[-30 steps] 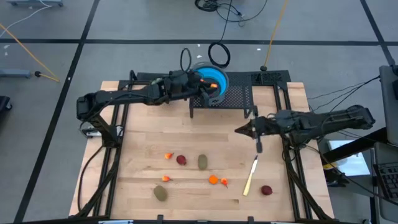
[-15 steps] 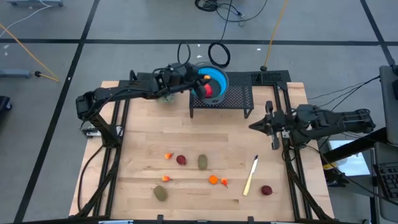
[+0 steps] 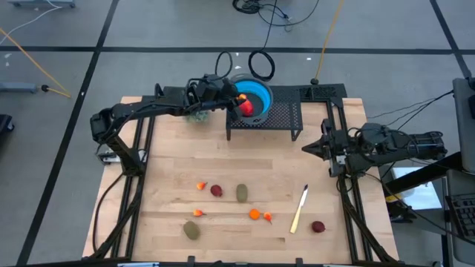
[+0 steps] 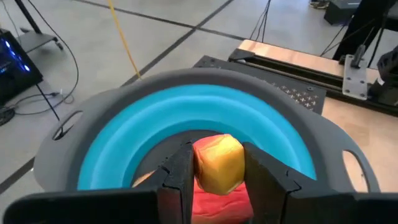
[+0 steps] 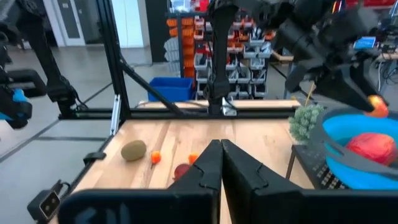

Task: Pick & Place Fruit
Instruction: Put the peach into the blue strainer on the shelf

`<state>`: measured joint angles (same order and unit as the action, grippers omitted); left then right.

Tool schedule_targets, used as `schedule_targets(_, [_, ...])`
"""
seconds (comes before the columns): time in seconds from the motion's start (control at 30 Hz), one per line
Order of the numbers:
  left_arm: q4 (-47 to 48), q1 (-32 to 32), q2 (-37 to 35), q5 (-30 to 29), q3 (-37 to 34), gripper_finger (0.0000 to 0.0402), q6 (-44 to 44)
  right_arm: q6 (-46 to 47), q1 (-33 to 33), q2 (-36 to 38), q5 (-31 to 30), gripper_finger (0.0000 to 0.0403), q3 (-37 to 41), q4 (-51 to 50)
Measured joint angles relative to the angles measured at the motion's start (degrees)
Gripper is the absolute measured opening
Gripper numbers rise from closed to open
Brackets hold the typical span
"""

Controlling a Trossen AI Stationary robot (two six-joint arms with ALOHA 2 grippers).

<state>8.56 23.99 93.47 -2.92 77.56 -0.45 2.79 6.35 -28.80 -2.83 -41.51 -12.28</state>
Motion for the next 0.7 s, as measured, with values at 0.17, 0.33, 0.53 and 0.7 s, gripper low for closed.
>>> schedule_targets(0.17, [2.00,0.04,0.00,1.85,0.03,0.0108,-0.25,0.89,0.00,-0.04,-0.03,0.0000,1.62,0.91])
schedule_targets(0.33, [10.80,0.38,0.05,1.57,5.03,0.0108,-0.57,2.53,0.00,0.00,-0.05,0.0000,2.69,1.25])
schedule_targets(0.53, [20.26,0.81,1.61,1.64,12.68,0.0108,0.59,2.55,0.00,0.17,-0.06,0.0000,2.94,1.30])
schedule_targets(0.7, [24.69,0.84,4.28,2.97,15.24,0.0108,0.56,2.54,0.00,0.81,-0.06,0.0000,2.96,1.33])
